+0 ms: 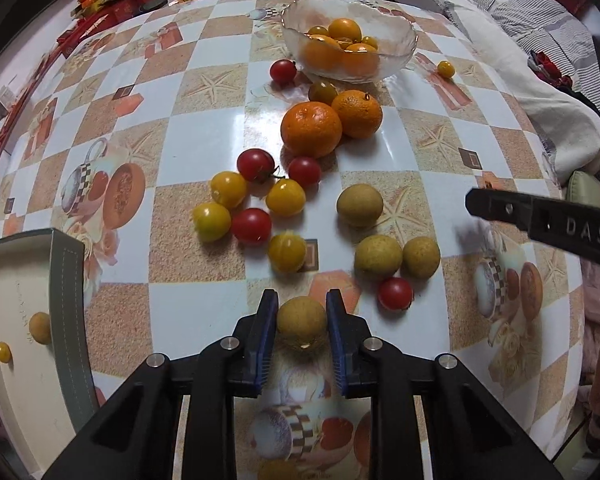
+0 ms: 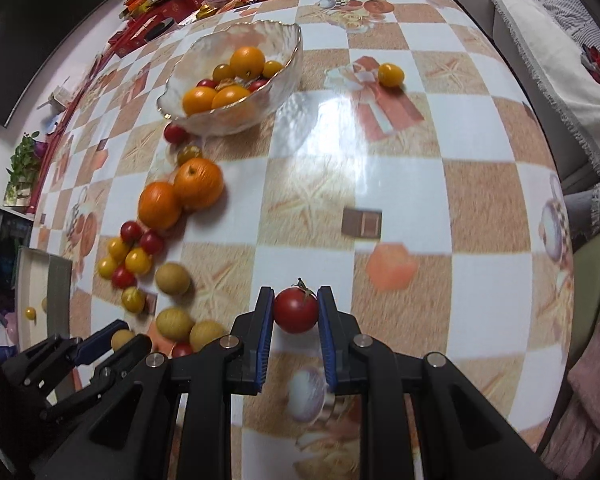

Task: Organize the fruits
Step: 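Grasp a tan round fruit with the left tool while the right tool grasps a red cherry tomato, then carry both fruits over the white tray and open both tools to drop them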

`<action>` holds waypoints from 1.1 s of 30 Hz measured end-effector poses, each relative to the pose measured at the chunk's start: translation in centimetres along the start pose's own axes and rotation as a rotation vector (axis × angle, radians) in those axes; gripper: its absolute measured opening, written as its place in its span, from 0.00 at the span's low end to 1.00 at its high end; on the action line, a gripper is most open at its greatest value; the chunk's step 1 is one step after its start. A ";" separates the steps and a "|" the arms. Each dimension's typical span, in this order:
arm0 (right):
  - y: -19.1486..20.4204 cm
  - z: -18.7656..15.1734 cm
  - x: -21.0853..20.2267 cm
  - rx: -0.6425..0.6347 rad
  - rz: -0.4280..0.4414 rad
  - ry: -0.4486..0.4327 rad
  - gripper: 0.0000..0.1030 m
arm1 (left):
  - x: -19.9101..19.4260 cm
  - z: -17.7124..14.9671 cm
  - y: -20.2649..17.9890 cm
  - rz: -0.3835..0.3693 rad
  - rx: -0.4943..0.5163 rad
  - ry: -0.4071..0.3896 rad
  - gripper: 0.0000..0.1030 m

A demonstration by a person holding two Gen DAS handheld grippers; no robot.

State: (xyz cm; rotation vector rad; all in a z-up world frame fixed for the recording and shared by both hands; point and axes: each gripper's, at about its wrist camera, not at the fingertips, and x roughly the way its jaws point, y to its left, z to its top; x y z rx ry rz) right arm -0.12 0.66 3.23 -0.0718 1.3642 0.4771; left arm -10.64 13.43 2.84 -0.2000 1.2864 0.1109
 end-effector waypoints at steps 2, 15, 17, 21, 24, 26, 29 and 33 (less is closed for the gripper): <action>0.3 -1.0 -0.4 0.007 0.009 0.006 0.23 | -0.7 -0.7 0.7 -0.009 -0.007 0.001 0.25; 3.3 -5.2 -3.4 0.010 0.034 0.031 0.23 | -5.2 -3.4 4.3 -0.011 -0.041 -0.023 0.25; 4.0 -5.6 -3.8 0.004 0.036 0.035 0.23 | -6.0 -4.0 5.0 -0.014 -0.050 -0.028 0.25; 5.7 -6.3 -4.6 -0.020 0.041 0.038 0.23 | -7.3 -4.8 6.4 -0.007 -0.061 -0.038 0.25; 7.3 -6.6 -5.0 -0.040 0.046 0.039 0.23 | -8.2 -5.4 7.7 0.002 -0.072 -0.049 0.25; 8.6 -6.7 -5.2 -0.058 0.052 0.040 0.23 | -8.8 -5.9 8.6 0.011 -0.083 -0.054 0.25; 10.8 -6.7 -5.5 -0.095 0.063 0.043 0.23 | -9.5 -6.7 10.5 0.021 -0.107 -0.060 0.25; 14.2 -6.6 -5.3 -0.145 0.081 0.051 0.23 | -10.2 -7.7 12.9 0.044 -0.136 -0.067 0.25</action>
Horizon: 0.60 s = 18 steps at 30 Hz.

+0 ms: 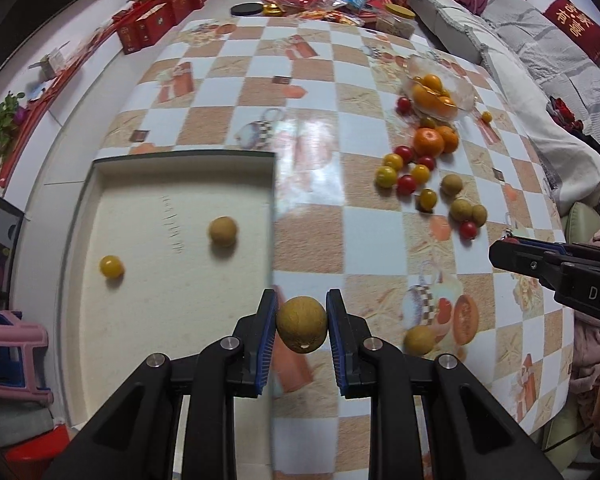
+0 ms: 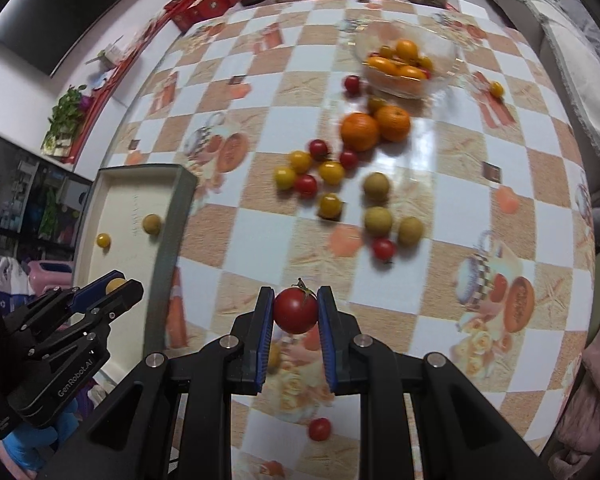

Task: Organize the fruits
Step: 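Carry both fruits over the white tray and open both tools to drop them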

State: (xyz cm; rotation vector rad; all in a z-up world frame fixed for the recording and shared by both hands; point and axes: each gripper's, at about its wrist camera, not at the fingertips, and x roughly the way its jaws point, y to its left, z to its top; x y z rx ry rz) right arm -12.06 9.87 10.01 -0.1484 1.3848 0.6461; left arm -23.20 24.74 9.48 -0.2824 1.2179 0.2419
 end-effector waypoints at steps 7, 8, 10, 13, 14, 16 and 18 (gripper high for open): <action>6.8 1.5 1.9 -0.110 0.048 0.035 0.23 | -0.1 -1.4 5.8 0.056 -0.103 0.005 0.25; 8.0 1.7 2.3 -0.132 0.054 0.042 0.23 | 0.0 -1.6 6.7 0.067 -0.118 0.006 0.25; 10.2 2.2 3.3 -0.171 0.071 0.062 0.23 | 0.3 -2.2 8.6 0.094 -0.148 0.011 0.25; 13.0 2.7 5.0 -0.218 0.087 0.087 0.23 | 1.1 -2.9 11.2 0.130 -0.186 0.027 0.25; 14.0 2.9 5.7 -0.237 0.095 0.099 0.23 | 1.4 -3.2 11.8 0.143 -0.193 0.033 0.25; 15.7 3.2 7.3 -0.264 0.099 0.126 0.23 | 2.1 -3.6 13.2 0.166 -0.206 0.045 0.25; 16.9 3.3 8.8 -0.281 0.098 0.148 0.23 | 2.8 -3.9 14.1 0.185 -0.215 0.060 0.25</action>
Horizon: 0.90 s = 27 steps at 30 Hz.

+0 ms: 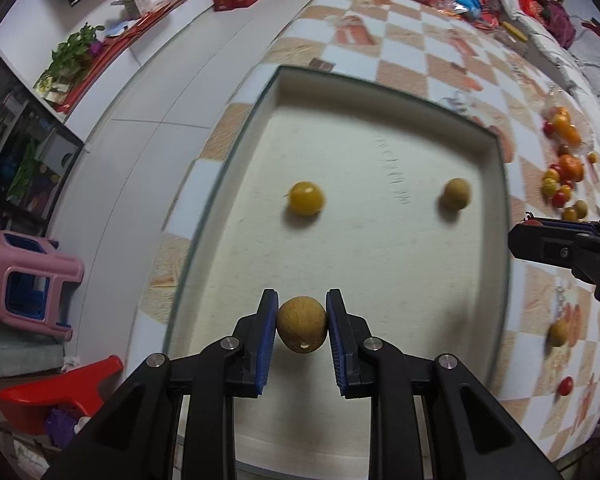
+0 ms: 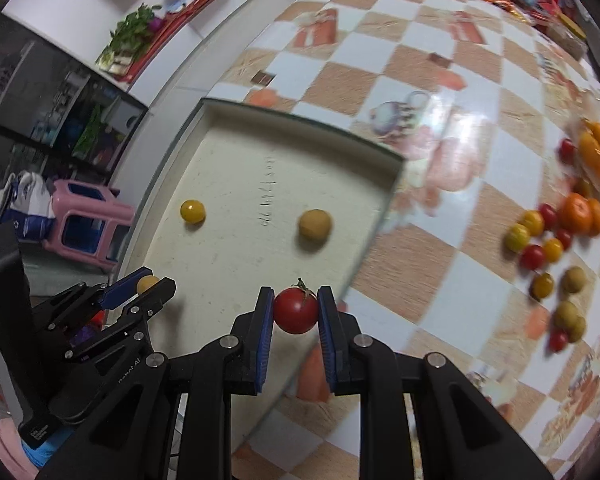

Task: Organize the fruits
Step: 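Carry both fruits over the white tray and open both tools to drop them, then move both open tools back over the fruit pile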

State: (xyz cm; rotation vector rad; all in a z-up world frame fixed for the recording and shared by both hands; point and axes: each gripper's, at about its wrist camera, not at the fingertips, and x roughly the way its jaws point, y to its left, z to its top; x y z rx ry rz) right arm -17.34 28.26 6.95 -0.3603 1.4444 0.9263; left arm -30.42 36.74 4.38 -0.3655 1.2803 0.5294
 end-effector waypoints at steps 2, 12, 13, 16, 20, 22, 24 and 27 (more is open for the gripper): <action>0.9 0.6 1.7 -0.027 -0.012 0.026 0.23 | 0.7 0.0 0.5 0.012 -0.004 0.008 0.25; 3.3 1.1 5.7 -0.132 -0.094 0.093 0.24 | 2.0 -0.4 1.1 0.025 0.007 0.030 0.26; 3.3 1.2 5.9 -0.132 -0.094 0.099 0.24 | 2.1 -0.5 1.1 0.022 0.008 0.031 0.26; 3.4 1.2 6.3 -0.132 -0.104 0.111 0.44 | 2.1 -0.7 1.1 0.031 0.012 0.028 0.50; 3.4 1.5 6.4 -0.136 -0.100 0.106 0.65 | 1.5 -0.9 1.2 0.067 0.014 -0.011 0.81; 3.5 1.6 6.5 -0.132 -0.086 0.111 0.70 | 1.7 -1.2 1.4 0.070 0.020 0.003 0.81; 3.5 1.7 6.1 -0.122 -0.063 0.102 0.81 | 1.7 -1.3 1.5 0.072 0.022 0.009 0.81; 3.5 2.0 4.5 -0.092 -0.054 0.051 0.86 | 1.2 -1.4 1.6 0.070 0.021 0.009 0.81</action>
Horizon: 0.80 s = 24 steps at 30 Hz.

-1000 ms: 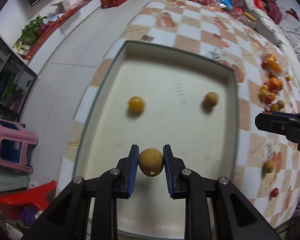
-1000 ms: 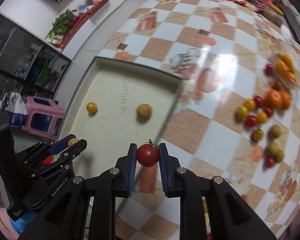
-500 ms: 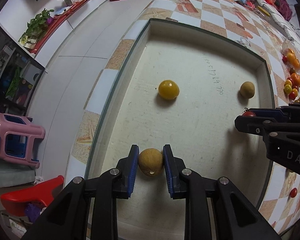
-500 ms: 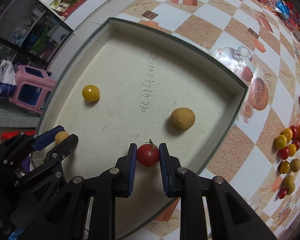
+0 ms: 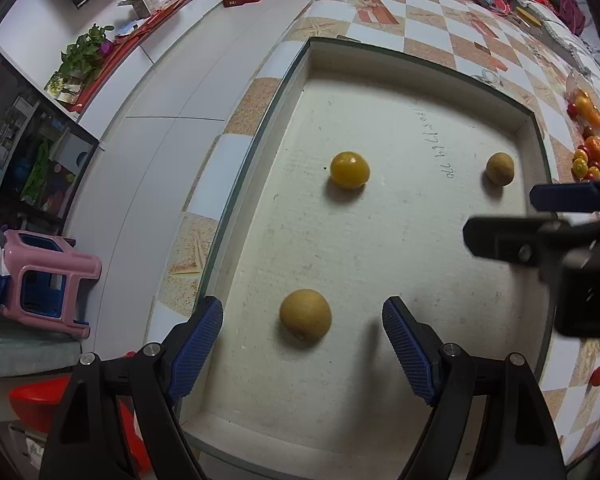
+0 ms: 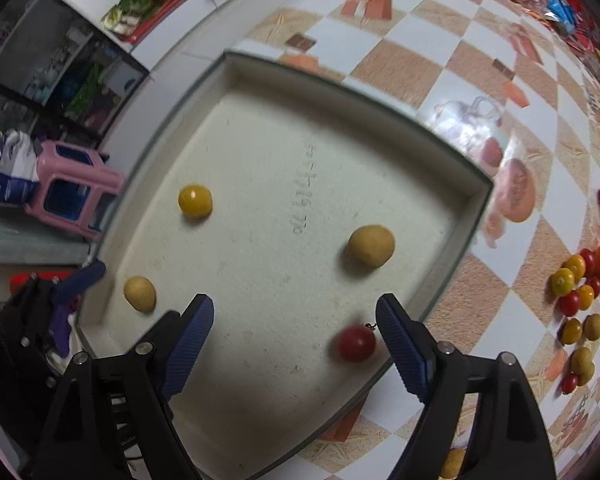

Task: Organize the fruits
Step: 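Move both open tools back over the fruit pile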

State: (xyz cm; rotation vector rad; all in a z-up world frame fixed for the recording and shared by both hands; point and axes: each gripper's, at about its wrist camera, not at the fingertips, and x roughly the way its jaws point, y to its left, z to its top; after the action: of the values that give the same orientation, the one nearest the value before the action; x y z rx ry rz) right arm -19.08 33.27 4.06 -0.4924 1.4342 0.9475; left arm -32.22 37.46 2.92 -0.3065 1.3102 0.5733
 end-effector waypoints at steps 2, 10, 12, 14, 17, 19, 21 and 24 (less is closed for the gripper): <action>-0.5 0.0 -1.3 0.031 0.015 -0.033 0.90 | -0.7 0.1 -0.3 -0.007 0.009 -0.009 0.81; -5.1 -3.0 -5.8 0.160 0.012 -0.104 0.91 | -3.7 0.3 -4.9 -0.047 0.150 -0.051 0.81; -7.1 -4.7 -6.8 0.209 0.001 -0.114 0.91 | -4.6 0.5 -6.6 -0.062 0.181 -0.062 0.81; -9.6 -6.7 -7.8 0.262 -0.014 -0.117 0.91 | -5.5 0.6 -8.3 -0.077 0.207 -0.072 0.81; -13.1 -9.6 -8.5 0.349 -0.049 -0.103 0.91 | -6.6 0.8 -11.5 -0.116 0.250 -0.080 0.81; -15.2 -11.5 -8.5 0.406 -0.065 -0.087 0.91 | -7.0 0.6 -13.4 -0.137 0.279 -0.077 0.81; -17.3 -13.5 -8.5 0.455 -0.086 -0.073 0.91 | -7.1 0.2 -15.6 -0.157 0.319 -0.070 0.81; -19.9 -16.0 -8.7 0.510 -0.115 -0.058 0.91 | -6.9 -0.8 -18.6 -0.179 0.378 -0.048 0.81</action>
State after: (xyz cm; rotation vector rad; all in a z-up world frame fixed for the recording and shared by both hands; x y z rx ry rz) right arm -12.02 7.30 5.44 -0.1629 1.5093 0.4720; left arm -23.54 20.17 7.41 -0.0951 1.2997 0.1745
